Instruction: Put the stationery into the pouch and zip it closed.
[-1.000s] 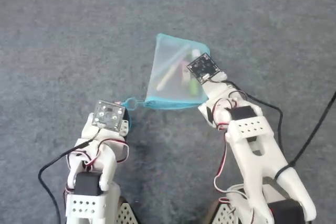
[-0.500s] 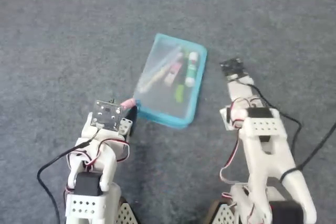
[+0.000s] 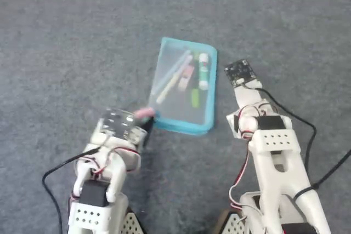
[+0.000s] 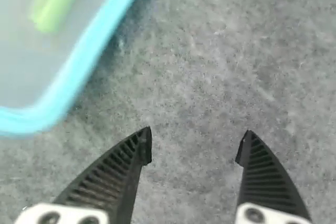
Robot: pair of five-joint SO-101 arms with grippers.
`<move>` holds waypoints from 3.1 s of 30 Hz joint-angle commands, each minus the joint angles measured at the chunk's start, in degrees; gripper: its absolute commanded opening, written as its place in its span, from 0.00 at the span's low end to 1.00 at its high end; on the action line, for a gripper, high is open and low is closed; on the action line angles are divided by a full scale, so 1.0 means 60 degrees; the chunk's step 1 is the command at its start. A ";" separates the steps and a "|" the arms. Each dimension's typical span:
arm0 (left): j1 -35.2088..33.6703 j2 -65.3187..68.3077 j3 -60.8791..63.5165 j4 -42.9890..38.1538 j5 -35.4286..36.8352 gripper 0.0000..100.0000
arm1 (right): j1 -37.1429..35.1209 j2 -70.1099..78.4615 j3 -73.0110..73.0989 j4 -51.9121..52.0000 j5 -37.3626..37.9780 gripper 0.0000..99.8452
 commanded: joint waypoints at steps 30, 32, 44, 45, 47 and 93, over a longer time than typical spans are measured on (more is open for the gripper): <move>-0.0278 -0.0117 -0.0286 0.0278 -0.1216 0.32 | -0.0081 -0.0359 -0.0088 -0.0022 -0.0088 0.25; -0.0879 -0.0117 -0.0344 -0.0205 -0.0630 0.32 | -0.0081 -0.0447 -0.0073 0.0022 -0.0103 0.20; -0.2330 -0.0117 -0.1004 -0.0410 0.1040 0.33 | 0.0227 -0.1033 0.0176 -0.0095 -0.0777 0.01; -0.2330 -0.0117 -0.1018 -0.0410 0.1040 0.33 | 0.0330 -0.1385 0.0410 -0.0286 -0.0791 0.01; -0.2330 -0.0190 -0.1018 -0.0410 0.1040 0.33 | 0.0535 -0.2322 0.1099 -0.0813 -0.1026 0.01; -0.2359 -0.0264 -0.0081 0.3751 0.1026 0.32 | 0.1355 -1.1714 0.6623 0.4711 0.1289 0.01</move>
